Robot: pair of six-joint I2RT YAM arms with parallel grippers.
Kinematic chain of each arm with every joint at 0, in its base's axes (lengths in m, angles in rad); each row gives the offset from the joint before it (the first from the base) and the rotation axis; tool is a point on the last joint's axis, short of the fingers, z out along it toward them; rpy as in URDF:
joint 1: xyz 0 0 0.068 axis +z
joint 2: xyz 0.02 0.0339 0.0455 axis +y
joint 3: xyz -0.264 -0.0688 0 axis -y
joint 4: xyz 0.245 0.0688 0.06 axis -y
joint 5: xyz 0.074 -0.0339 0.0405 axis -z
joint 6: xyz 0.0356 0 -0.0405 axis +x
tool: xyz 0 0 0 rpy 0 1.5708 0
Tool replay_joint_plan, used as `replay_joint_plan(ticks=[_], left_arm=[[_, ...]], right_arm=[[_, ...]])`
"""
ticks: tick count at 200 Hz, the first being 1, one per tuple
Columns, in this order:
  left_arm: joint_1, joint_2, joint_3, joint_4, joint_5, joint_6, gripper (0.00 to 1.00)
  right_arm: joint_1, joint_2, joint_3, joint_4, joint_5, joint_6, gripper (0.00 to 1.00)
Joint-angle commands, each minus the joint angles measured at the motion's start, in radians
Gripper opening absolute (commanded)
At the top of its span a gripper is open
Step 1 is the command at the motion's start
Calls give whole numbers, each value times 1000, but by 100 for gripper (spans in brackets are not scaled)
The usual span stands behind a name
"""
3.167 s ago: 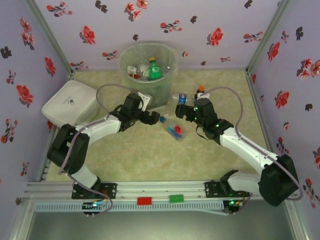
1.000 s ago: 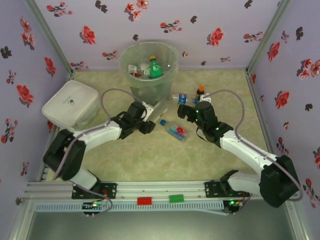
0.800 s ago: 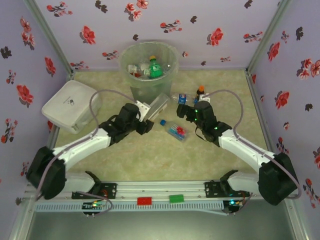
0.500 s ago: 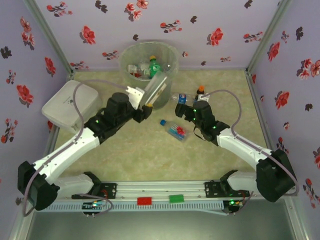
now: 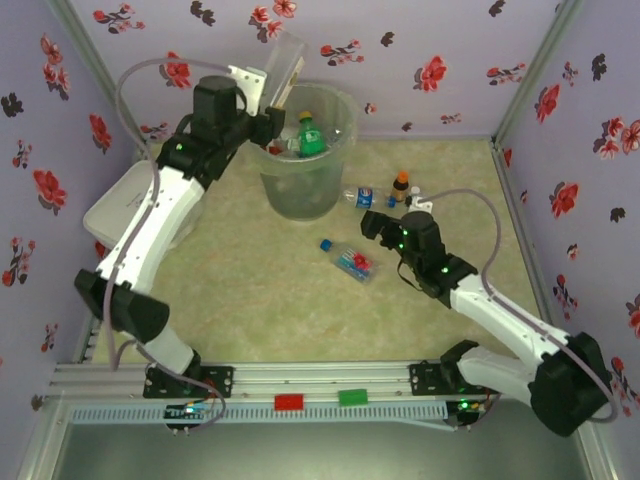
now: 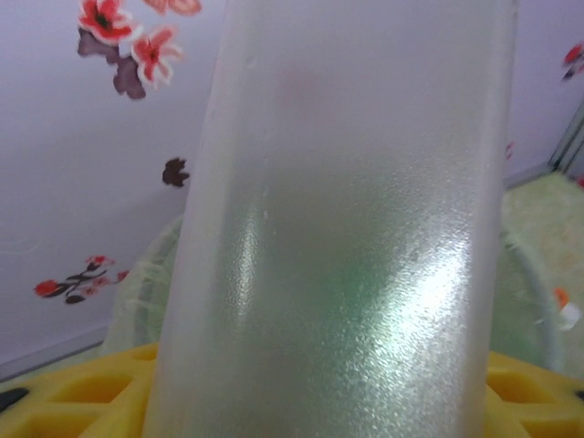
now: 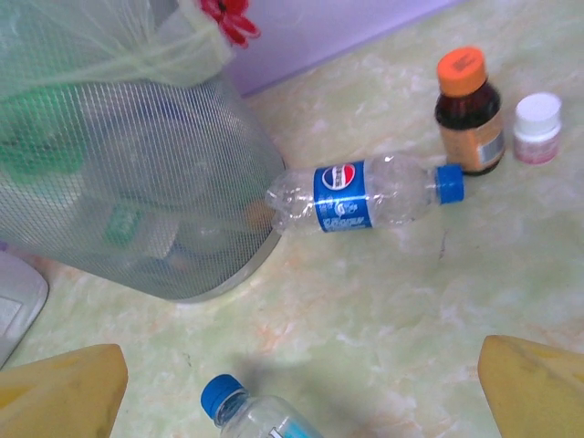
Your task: Put the plastic bottles in the bin
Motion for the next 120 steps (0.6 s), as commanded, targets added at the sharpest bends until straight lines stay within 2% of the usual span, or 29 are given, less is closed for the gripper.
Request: replay_joint_plan(ticks=[1, 31, 53, 68, 79, 97, 120], left_arm=[[10, 103, 162, -239, 20, 109, 37], [27, 231, 318, -375, 24, 146, 37], [27, 268, 334, -415, 21, 151, 37], [27, 278, 331, -413, 15, 151, 41], [27, 286, 331, -408, 10, 153, 49], [27, 294, 345, -397, -20, 141, 72], [27, 275, 358, -364, -24, 110, 89]], right_arm=[[2, -56, -17, -65, 63, -38, 100], [2, -92, -31, -88, 79, -47, 100], [2, -105, -39, -95, 80, -44, 100], [2, -112, -41, -100, 80, -42, 100], [2, -116, -40, -105, 82, -43, 100], [2, -124, -36, -113, 85, -48, 100], [2, -132, -24, -131, 89, -56, 100]])
